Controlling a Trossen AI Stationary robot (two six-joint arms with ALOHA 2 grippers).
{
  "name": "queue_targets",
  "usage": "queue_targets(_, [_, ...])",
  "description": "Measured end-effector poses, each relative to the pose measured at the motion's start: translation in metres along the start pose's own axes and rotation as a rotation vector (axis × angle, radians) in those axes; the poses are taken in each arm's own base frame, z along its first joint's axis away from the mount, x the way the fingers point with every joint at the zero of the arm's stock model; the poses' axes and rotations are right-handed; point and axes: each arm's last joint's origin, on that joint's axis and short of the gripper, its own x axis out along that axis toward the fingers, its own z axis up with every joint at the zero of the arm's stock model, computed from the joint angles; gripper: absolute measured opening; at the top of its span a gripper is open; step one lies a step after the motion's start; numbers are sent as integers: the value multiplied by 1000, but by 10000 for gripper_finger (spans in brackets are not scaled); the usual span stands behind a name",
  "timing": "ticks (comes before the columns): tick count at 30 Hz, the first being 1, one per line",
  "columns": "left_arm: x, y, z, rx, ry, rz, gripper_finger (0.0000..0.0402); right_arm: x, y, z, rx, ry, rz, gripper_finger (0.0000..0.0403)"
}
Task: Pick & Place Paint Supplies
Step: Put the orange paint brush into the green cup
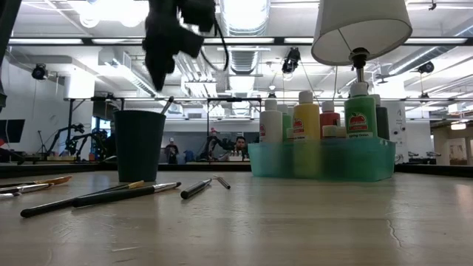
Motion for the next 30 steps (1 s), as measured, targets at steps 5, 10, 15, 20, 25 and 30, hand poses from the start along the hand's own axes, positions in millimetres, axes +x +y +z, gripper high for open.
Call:
queue_targets(5, [-46,-4,-10,-98,-150,12,151,0,0,0,-48,0,-1,8])
queue_targets(10, [-82,-8,-41,-185,-283,-8,151,-5,-1,0,0,8,13,8])
queue_targets(15, [-110,-13,-85,-288,-419,-41,151,-40,-7,-12,29,138,128,8])
queue_targets(20, [-130,-15,-132,-381,-554,-39,151,-84,-17,-33,32,234,220,8])
queue_targets(25, [-137,-14,-169,-448,-642,-51,151,-133,-32,-47,-32,167,212,8])
queue_targets(30, [-129,-12,-188,-550,-663,-40,151,-174,-44,-60,-190,103,216,8])
